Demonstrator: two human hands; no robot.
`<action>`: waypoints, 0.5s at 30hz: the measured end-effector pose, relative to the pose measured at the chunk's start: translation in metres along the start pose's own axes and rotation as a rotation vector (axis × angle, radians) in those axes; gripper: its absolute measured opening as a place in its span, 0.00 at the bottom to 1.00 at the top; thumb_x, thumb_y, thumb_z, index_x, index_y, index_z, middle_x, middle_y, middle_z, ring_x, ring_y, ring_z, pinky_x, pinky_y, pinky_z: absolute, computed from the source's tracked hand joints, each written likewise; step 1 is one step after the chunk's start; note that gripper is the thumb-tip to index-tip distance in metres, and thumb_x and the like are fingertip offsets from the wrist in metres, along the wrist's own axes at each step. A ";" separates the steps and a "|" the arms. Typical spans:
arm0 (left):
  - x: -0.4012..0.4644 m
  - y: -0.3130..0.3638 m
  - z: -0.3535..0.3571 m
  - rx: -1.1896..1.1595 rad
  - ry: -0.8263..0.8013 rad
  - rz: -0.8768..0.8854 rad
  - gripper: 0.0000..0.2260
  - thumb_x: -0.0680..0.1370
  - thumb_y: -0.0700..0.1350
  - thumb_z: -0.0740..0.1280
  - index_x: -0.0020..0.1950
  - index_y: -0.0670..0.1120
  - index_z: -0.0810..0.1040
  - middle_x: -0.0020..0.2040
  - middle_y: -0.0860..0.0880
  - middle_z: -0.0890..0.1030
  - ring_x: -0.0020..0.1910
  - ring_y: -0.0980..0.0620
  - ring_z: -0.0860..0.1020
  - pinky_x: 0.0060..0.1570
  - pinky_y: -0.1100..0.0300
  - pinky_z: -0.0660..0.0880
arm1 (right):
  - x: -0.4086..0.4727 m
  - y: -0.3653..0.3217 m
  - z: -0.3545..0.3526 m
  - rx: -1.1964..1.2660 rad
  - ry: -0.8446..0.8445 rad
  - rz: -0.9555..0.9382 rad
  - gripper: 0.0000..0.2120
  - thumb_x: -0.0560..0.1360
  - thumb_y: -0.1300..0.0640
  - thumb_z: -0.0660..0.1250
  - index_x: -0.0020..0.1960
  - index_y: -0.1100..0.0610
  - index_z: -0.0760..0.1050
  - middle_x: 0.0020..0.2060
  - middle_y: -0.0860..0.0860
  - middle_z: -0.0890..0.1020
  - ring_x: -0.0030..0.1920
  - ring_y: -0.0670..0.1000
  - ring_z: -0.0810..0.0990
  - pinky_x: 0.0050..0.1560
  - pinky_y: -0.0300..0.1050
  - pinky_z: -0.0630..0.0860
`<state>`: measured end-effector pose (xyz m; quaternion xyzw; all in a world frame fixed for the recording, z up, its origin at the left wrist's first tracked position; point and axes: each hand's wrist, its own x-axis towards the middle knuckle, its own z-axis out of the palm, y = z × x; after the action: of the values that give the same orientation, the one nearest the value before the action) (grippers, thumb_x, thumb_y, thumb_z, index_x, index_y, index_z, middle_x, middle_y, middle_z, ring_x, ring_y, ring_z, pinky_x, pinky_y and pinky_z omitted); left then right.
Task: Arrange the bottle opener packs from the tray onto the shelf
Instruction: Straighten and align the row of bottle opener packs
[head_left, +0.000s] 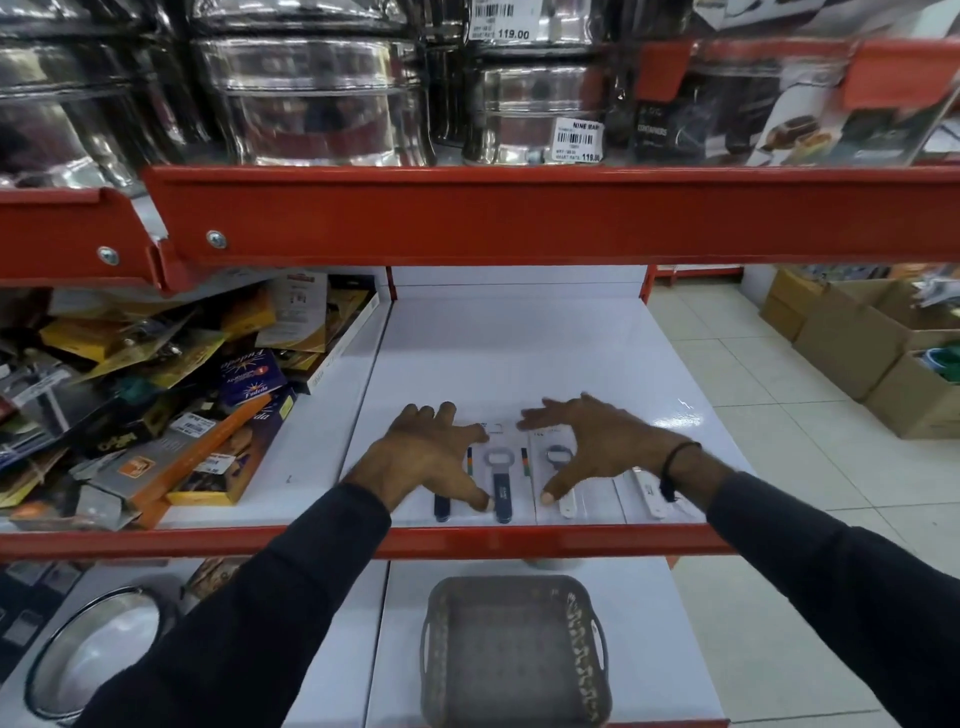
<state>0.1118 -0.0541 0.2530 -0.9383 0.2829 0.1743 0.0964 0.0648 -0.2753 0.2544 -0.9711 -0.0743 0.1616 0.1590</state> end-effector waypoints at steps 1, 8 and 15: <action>0.000 0.000 -0.001 0.006 -0.003 0.010 0.43 0.69 0.71 0.69 0.79 0.59 0.59 0.76 0.45 0.63 0.73 0.41 0.65 0.71 0.47 0.61 | -0.007 0.008 -0.004 -0.013 -0.003 0.009 0.47 0.60 0.35 0.78 0.74 0.40 0.62 0.79 0.48 0.57 0.79 0.53 0.52 0.77 0.58 0.44; 0.006 0.004 -0.004 -0.073 -0.022 0.045 0.42 0.63 0.68 0.74 0.72 0.54 0.67 0.70 0.50 0.72 0.66 0.45 0.68 0.67 0.46 0.69 | -0.020 0.026 0.008 0.019 -0.023 0.055 0.42 0.61 0.38 0.79 0.71 0.40 0.68 0.76 0.48 0.65 0.73 0.56 0.62 0.73 0.59 0.58; 0.010 0.024 -0.016 -0.177 -0.050 0.052 0.48 0.63 0.68 0.74 0.78 0.59 0.58 0.73 0.49 0.70 0.71 0.42 0.67 0.66 0.41 0.72 | -0.021 0.018 -0.003 -0.049 -0.059 0.039 0.40 0.62 0.35 0.77 0.71 0.42 0.69 0.75 0.47 0.67 0.73 0.55 0.61 0.73 0.57 0.57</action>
<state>0.1104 -0.0837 0.2616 -0.9308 0.2882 0.2245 0.0156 0.0481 -0.2972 0.2567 -0.9708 -0.0642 0.1914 0.1299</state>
